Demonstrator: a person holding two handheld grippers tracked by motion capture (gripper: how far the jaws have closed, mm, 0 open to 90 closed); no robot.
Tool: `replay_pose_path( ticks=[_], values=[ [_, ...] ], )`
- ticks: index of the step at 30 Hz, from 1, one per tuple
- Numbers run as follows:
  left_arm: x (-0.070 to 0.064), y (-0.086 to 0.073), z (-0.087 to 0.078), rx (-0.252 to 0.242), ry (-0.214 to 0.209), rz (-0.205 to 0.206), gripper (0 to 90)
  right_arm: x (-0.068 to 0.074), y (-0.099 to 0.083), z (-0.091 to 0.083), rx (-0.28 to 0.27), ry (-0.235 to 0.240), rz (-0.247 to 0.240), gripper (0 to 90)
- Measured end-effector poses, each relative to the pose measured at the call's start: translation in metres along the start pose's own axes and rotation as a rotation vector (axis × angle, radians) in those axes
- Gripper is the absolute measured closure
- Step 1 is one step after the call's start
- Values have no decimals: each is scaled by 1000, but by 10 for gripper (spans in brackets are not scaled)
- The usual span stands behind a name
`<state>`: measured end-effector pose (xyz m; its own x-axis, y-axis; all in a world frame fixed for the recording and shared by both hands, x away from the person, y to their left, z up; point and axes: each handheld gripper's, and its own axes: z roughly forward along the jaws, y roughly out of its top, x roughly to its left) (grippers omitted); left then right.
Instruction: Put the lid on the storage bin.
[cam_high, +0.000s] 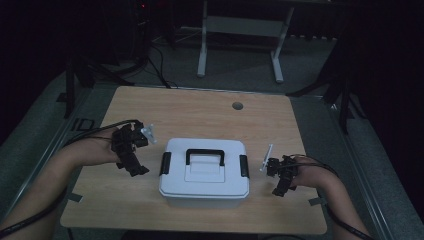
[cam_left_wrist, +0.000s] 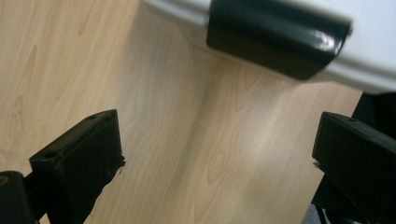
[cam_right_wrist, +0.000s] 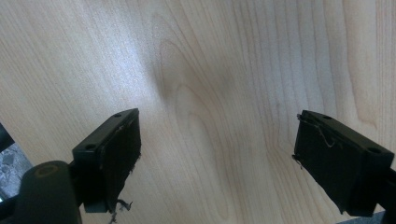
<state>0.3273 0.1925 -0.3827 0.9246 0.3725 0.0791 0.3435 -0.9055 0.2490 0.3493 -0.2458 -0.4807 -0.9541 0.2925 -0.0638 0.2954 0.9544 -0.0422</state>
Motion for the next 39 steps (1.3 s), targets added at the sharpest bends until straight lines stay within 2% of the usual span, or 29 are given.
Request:
replay_pose_path(
  ticks=[6,10,12,22,26,33,39],
  values=[
    [0,-17,12,-1,-16,-15,11,0,0,-1,-6,-3,0,144],
    [1,-27,17,-23,-24,-32,11,0,0,-1,-3,-3,1,144],
    [1,-32,20,-18,-17,-32,11,0,-1,-1,-4,-1,4,144],
    [3,-58,36,-18,-35,-72,11,-1,-3,0,-10,-2,16,144],
    [3,-66,45,-38,-52,-93,11,-1,-3,0,-17,-4,14,144],
    [2,-80,64,-58,-80,-97,11,0,-5,3,-15,-3,26,144],
    [3,-93,76,-89,-66,-126,11,-1,-9,3,-28,-6,30,144]
  ],
)
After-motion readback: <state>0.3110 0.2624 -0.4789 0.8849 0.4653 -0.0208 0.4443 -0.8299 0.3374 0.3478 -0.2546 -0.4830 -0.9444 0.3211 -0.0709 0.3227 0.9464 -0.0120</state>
